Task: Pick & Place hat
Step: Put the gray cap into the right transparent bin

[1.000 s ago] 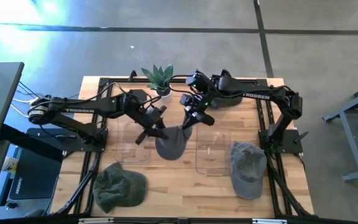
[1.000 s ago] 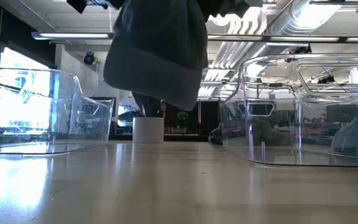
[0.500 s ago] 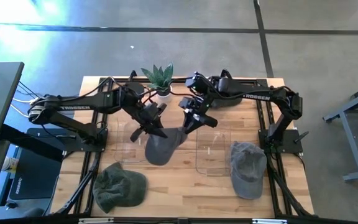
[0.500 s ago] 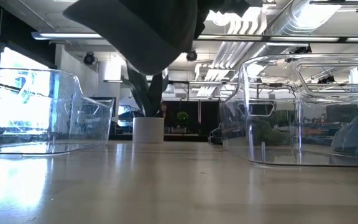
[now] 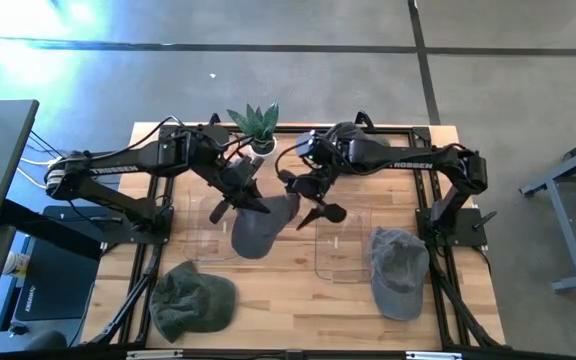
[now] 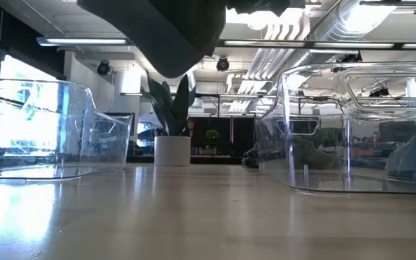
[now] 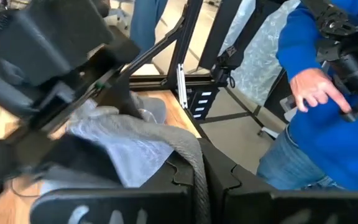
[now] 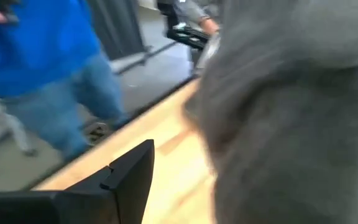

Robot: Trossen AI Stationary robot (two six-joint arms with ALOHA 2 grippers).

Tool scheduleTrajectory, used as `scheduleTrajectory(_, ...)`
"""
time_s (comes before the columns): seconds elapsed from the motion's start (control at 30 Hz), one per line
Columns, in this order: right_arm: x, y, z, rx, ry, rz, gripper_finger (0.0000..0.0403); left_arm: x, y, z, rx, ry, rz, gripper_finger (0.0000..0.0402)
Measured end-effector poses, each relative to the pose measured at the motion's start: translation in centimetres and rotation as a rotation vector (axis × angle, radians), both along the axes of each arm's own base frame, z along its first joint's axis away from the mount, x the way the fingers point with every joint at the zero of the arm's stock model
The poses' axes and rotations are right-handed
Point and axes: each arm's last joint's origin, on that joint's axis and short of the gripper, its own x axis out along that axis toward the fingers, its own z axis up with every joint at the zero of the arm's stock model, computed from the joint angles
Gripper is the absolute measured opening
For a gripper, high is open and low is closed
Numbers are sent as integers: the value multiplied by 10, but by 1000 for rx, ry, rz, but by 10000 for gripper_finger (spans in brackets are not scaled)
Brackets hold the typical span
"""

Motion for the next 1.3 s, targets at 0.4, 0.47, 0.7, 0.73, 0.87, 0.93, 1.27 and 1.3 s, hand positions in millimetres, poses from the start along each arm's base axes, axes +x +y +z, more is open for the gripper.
scheduleTrajectory(0.4,-45,10,53,170,74,10,105,-6,-3,10,-44,-22,-75,1)
scheduleTrajectory(0.47,-44,15,56,140,46,-13,63,-5,-3,12,-39,-40,-75,1)
scheduleTrajectory(0.7,-49,23,65,173,85,-76,19,-4,-2,14,-72,-40,-35,5)
scheduleTrajectory(0.73,-52,24,69,181,73,-77,15,-4,-2,15,-89,-35,-30,11)
scheduleTrajectory(0.87,-61,24,85,188,1,-72,8,-3,-2,18,-148,-41,-36,63)
scheduleTrajectory(0.93,-62,24,90,203,-16,-81,11,6,-1,15,-160,-35,-44,101)
scheduleTrajectory(1.27,-71,25,104,250,-46,-100,9,45,-15,-6,-281,-4,-395,205)
scheduleTrajectory(1.3,-74,25,107,250,-52,-100,6,46,-17,-7,-289,2,-418,203)
